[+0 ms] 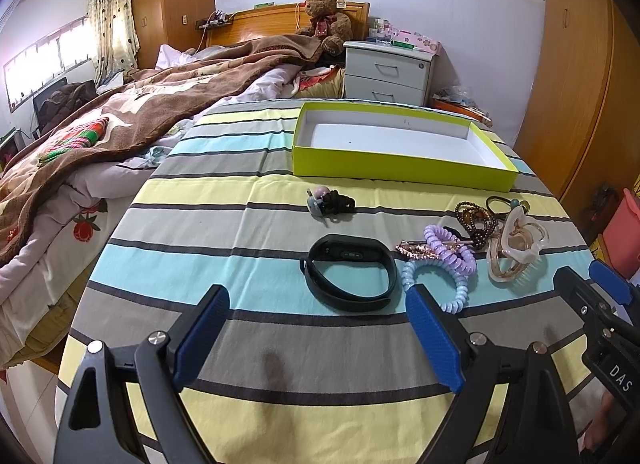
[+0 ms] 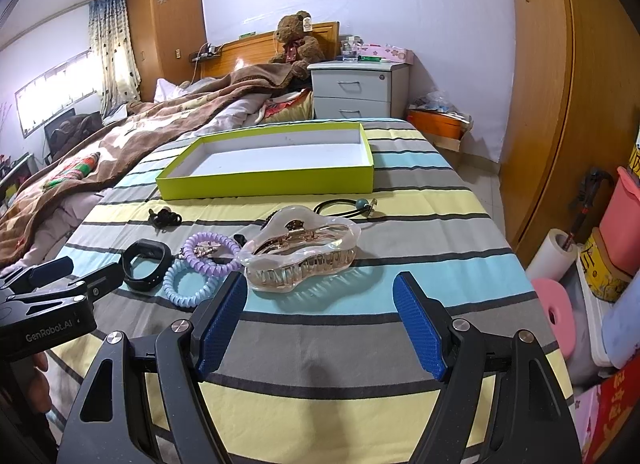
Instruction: Organize jewelry
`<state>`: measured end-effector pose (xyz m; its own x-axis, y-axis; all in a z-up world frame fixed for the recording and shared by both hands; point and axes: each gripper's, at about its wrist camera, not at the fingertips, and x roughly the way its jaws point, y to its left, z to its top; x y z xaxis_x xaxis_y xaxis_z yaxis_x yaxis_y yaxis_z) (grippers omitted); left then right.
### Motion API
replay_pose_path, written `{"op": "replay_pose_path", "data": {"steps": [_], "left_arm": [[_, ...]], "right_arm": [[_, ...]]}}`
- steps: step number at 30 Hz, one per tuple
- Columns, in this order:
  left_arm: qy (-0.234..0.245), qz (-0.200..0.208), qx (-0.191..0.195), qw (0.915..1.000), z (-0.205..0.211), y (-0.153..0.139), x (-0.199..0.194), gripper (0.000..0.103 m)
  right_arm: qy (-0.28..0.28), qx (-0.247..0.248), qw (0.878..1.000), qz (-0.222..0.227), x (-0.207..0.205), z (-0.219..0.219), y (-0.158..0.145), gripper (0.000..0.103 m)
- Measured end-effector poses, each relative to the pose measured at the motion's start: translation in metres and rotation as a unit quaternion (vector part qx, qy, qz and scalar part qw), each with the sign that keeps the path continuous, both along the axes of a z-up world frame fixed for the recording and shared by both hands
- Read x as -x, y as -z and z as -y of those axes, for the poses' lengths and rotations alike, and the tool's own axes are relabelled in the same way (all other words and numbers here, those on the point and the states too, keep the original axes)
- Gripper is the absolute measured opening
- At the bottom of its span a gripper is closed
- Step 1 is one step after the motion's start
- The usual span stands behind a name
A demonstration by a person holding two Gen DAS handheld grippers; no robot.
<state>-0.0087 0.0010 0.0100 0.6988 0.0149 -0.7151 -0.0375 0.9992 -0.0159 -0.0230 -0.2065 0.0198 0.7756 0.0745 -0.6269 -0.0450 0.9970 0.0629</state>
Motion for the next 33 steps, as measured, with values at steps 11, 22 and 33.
{"op": "replay_pose_path", "data": {"steps": [11, 22, 33], "left_arm": [[0.0, -0.002, 0.001, 1.0, -0.0031, -0.0004, 0.0021, 0.091], [-0.002, 0.0, 0.002, 1.0, -0.0042, -0.0004, 0.0037, 0.091], [-0.003, 0.0, 0.004, 1.0, -0.0055, -0.0009, 0.0043, 0.091]], "right_arm": [[0.0, 0.001, 1.0, 0.001, 0.001, -0.0008, 0.0002, 0.075], [-0.001, 0.001, 1.0, 0.001, 0.002, -0.0015, 0.0002, 0.075], [-0.001, 0.001, 1.0, 0.002, 0.0022, -0.0017, 0.0001, 0.075]]}}
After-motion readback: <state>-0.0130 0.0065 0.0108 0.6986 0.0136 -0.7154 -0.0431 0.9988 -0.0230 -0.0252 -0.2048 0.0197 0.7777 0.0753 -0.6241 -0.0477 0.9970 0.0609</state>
